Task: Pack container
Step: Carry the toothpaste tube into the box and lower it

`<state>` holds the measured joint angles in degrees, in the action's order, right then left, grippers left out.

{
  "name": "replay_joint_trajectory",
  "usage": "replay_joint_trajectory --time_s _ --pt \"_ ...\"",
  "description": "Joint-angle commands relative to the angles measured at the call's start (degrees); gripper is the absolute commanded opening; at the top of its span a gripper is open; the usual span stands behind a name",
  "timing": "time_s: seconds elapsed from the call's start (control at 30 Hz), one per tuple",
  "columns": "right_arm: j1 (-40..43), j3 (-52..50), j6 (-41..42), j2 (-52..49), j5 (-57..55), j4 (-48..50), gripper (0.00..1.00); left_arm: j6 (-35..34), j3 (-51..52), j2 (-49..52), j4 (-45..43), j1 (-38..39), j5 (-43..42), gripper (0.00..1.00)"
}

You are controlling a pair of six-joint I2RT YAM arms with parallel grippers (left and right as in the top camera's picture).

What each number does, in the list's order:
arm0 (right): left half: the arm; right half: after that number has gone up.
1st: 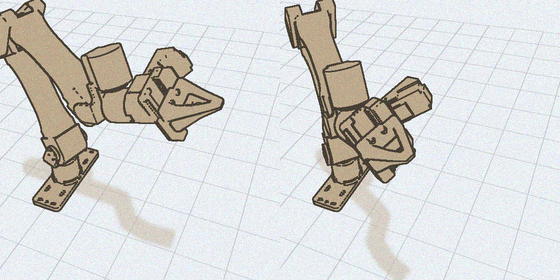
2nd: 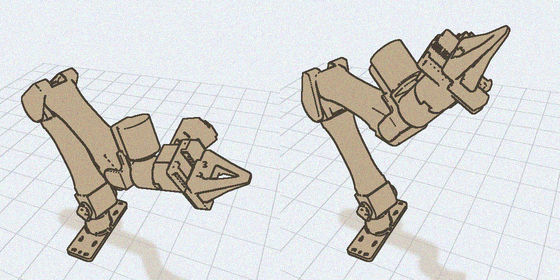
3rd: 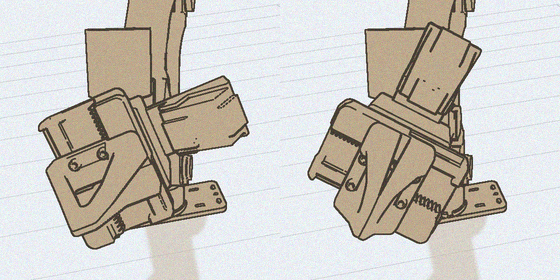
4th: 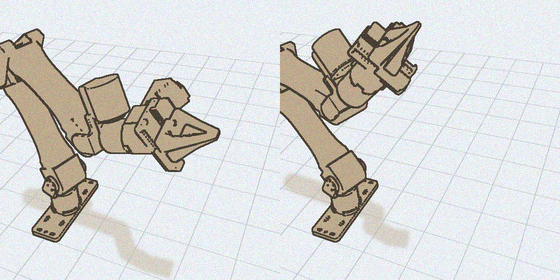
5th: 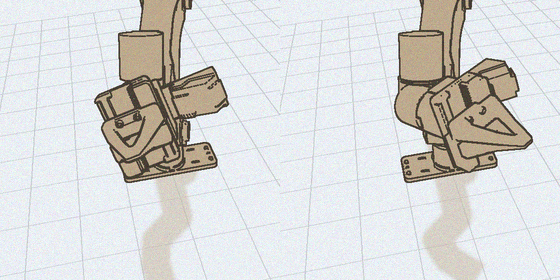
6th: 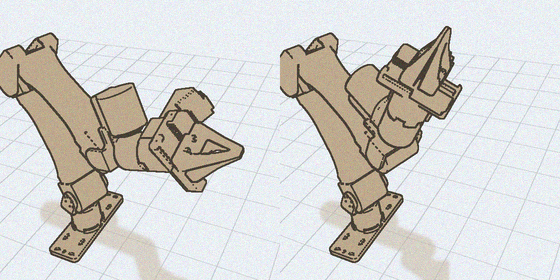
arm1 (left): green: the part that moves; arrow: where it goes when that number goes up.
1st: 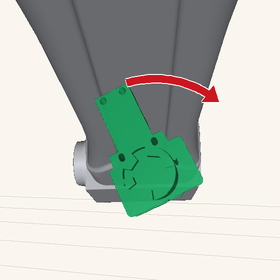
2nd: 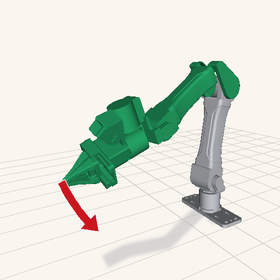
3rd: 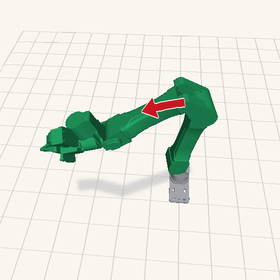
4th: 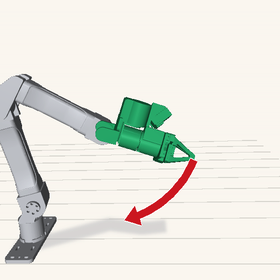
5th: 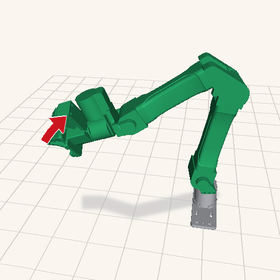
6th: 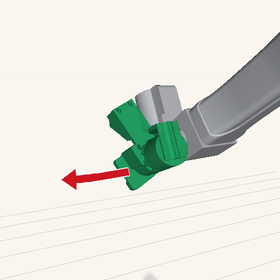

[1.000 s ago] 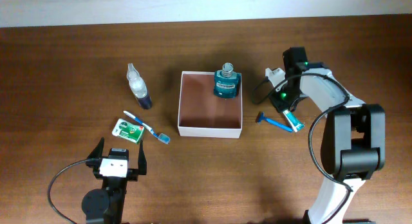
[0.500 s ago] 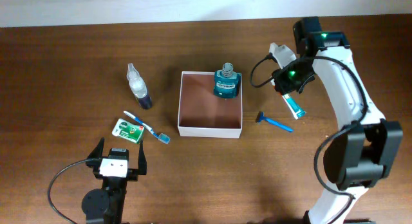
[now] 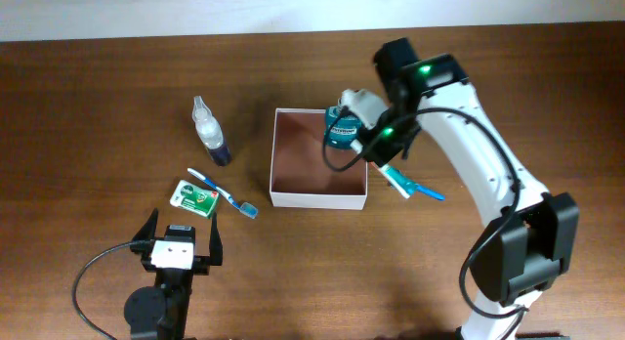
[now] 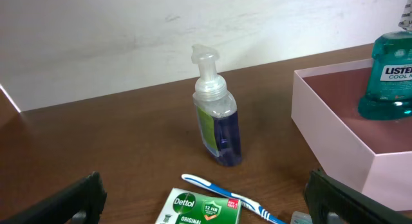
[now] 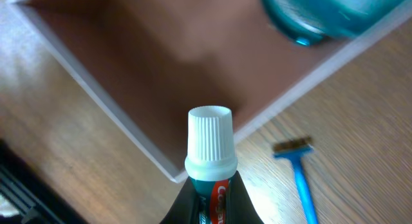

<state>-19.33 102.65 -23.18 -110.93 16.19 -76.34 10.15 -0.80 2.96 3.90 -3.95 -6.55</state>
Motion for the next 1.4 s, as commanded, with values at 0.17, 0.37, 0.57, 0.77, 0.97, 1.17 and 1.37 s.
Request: replay_joint_trajectory --time_s 0.17,0.37,0.57,0.77,0.97,1.17,1.37 --pt "-8.0 0.7 -0.4 1.8 1.2 4.4 0.04 -0.3 0.3 -0.1 0.2 -0.2 0.6 0.99" --pt "-11.8 -0.5 -0.9 1.8 -0.7 10.9 0.04 -0.3 0.3 -0.1 0.2 -0.2 0.6 0.99" --pt "-12.9 -1.2 -8.3 1.3 -1.4 13.2 0.04 -0.3 0.3 -0.1 0.2 -0.2 0.6 0.99" --pt "-12.9 -1.2 -11.4 -0.1 -1.4 14.8 0.04 -0.3 0.3 -0.1 0.2 -0.2 0.6 0.99" --pt "-12.9 -1.2 -17.4 -2.3 -1.4 15.1 0.04 -0.3 0.3 -0.1 0.2 -0.2 0.6 1.00" --pt "-12.9 -1.3 -23.3 -4.9 -1.3 15.1 0.04 -0.3 0.3 -0.1 0.2 -0.2 0.6 0.99" --pt "-13.0 -1.4 -26.2 -7.1 -1.4 15.3 0.04 -0.3 0.3 -0.1 0.2 -0.2 0.6 0.99"
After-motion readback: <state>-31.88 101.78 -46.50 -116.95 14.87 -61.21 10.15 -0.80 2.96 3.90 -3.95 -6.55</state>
